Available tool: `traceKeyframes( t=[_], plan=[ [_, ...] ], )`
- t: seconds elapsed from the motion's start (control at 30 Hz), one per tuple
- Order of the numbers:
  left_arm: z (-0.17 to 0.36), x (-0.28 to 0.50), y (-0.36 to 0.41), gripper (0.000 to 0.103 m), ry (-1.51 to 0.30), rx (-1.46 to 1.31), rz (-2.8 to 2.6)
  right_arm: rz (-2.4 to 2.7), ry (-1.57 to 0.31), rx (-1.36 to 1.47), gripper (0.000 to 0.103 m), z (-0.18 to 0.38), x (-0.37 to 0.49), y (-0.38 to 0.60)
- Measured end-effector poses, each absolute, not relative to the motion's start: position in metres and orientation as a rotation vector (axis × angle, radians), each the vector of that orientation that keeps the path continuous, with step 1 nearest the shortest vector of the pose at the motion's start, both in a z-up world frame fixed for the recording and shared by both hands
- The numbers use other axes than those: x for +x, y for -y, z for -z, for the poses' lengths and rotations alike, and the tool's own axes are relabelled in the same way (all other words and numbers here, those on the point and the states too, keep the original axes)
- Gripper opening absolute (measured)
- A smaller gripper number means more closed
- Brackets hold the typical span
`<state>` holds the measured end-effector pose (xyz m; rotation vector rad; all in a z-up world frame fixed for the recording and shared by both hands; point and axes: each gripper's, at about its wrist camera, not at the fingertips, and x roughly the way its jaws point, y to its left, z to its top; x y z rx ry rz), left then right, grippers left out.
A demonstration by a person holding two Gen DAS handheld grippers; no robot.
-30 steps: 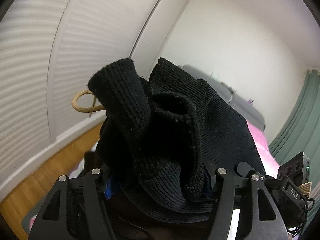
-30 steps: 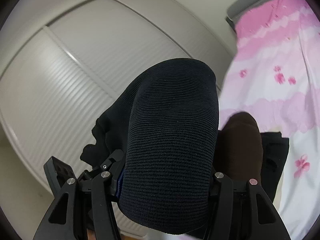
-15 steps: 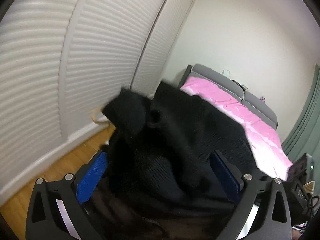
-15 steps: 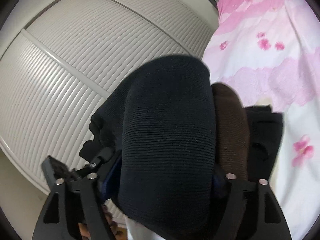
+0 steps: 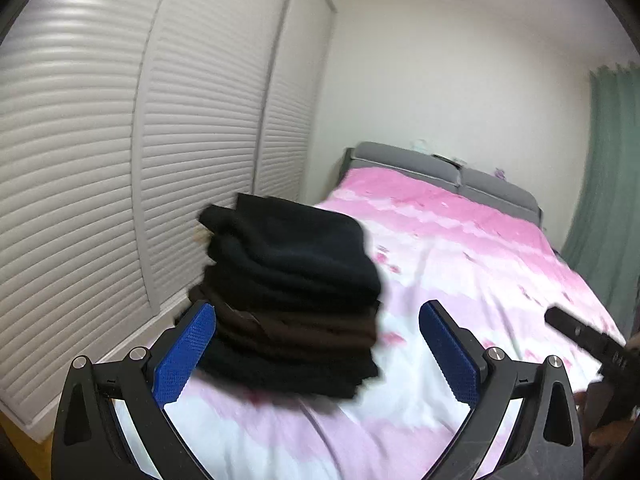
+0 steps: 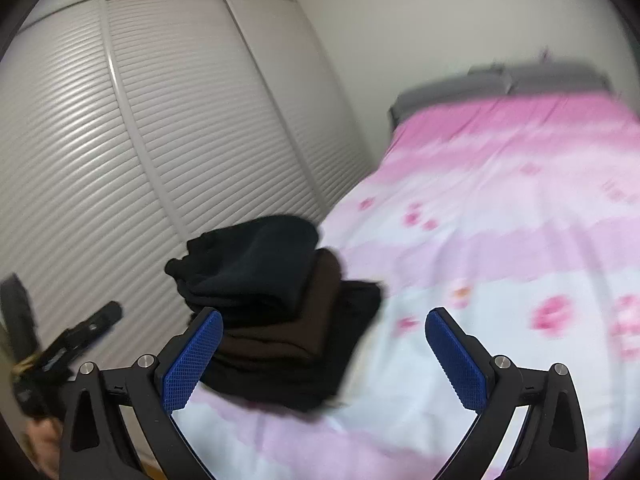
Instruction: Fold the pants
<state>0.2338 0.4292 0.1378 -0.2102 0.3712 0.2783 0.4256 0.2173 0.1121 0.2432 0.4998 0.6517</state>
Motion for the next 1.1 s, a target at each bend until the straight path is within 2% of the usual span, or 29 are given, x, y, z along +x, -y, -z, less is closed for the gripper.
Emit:
traceKeyframes(
  t=[0.27,0.63,0.83,1.1],
  plan=[
    [-0.141,0.173,-0.272,0.103,-0.418,-0.180,-0.165,-0.431,-0.347,0.100,0.103,-0.151,0.300,-0.068],
    [-0.115,0.091,-0.097,0.103,-0.443,-0.092,-0.015,-0.174,-0.364,0.025,0.103,-0.144,0.153,0.131],
    [-0.095,0.059,-0.050,0.103,-0.446,-0.044,0.018,-0.082,-0.363,0.041,0.103,-0.130,0.102,0.194],
    [-0.074,0.028,-0.032,0.103,-0.419,-0.007,0.007,-0.023,-0.336,-0.023,0.103,-0.104,0.059,0.207]
  ],
)
